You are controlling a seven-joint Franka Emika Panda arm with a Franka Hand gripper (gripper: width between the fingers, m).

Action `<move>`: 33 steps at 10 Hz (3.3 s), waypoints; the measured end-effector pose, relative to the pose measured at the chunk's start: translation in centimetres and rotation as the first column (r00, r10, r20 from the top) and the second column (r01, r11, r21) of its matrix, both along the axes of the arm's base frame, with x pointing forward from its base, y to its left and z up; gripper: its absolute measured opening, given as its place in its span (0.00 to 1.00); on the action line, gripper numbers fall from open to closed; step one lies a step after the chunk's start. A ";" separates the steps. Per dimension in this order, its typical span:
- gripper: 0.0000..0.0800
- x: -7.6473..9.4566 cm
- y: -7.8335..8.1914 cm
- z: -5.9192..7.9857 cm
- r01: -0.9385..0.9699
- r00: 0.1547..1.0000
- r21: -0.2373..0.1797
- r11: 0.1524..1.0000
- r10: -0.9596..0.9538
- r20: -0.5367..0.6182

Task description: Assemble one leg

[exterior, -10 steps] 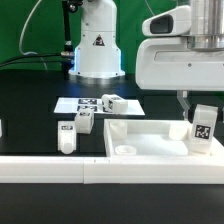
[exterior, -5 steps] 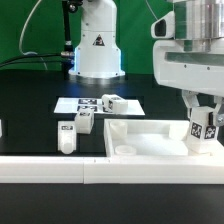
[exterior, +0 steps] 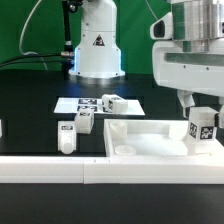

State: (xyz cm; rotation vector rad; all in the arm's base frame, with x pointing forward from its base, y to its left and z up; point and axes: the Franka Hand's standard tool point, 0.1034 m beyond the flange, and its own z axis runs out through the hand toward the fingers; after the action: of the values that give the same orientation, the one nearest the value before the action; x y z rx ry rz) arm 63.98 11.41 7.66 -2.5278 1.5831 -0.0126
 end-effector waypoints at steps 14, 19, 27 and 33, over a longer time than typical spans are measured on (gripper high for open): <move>0.36 0.6 -0.5 0.2 -0.606 0.789 -0.128 0.785 0.613 0.027; 0.36 0.4 -1.0 0.0 -0.030 1.000 -0.048 0.998 0.030 -0.004; 0.68 0.2 -0.7 0.1 -0.055 0.998 0.003 0.998 0.055 0.001; 0.81 0.5 -0.1 0.5 -0.621 0.778 -0.115 0.775 0.628 0.032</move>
Offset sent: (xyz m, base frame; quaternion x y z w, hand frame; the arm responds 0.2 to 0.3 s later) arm 0.0000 0.0000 0.0000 0.0000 0.0000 -0.1938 0.9810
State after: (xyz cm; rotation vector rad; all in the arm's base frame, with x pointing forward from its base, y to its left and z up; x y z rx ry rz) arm 64.44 11.33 8.18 -2.9631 0.6535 -0.0990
